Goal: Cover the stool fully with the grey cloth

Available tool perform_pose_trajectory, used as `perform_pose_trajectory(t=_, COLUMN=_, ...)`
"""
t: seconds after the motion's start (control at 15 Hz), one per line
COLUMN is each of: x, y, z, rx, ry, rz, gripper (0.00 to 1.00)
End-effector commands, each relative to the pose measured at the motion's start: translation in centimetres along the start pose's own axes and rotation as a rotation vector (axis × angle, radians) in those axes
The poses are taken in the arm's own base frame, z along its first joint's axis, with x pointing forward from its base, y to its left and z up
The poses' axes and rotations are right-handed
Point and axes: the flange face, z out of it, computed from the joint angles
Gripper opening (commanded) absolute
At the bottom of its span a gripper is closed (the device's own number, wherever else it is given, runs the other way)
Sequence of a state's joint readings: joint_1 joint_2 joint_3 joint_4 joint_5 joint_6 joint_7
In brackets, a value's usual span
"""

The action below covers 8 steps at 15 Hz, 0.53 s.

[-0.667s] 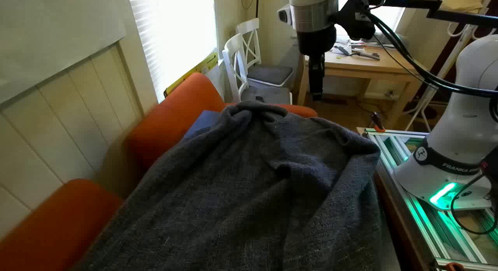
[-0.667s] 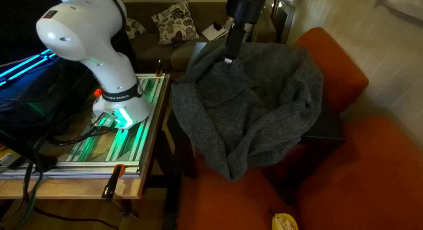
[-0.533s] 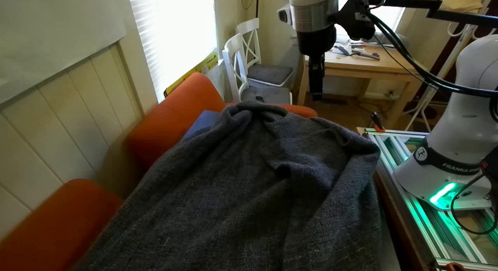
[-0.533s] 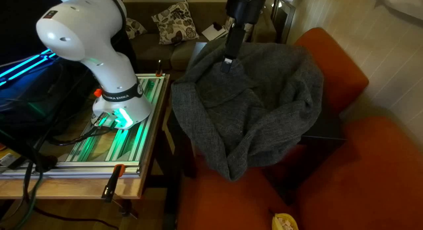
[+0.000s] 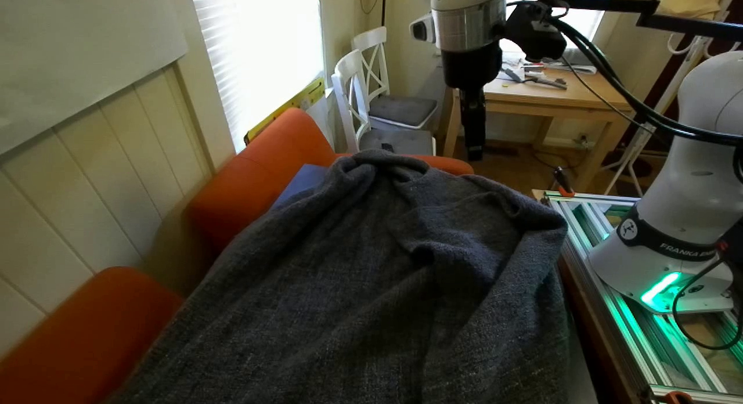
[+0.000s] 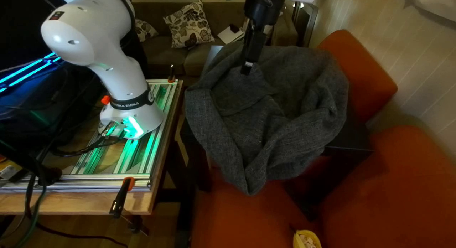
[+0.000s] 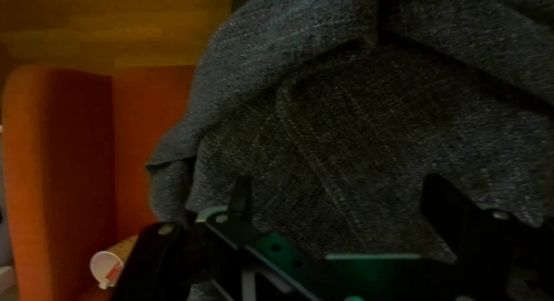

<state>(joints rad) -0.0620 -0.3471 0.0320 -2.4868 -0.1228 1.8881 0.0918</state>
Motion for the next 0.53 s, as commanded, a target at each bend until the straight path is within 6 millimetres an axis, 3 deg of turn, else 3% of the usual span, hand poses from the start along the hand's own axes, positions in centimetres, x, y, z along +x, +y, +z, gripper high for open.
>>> perform_pose_trajectory(t=0.0, x=0.6, y=-4.3, z=1.0, rx=0.089, ry=0.050, rz=-0.166, gripper=1.00)
perform_pose_trajectory(t=0.27, x=2.1, y=-8.0, z=3.0, rx=0.111, ry=0.153, rz=-0.366, gripper=1.00)
perform_pose_trajectory(t=0.47, x=4.6, y=-9.7, z=5.3, rx=0.088, ry=0.185, rz=-0.539, gripper=1.00)
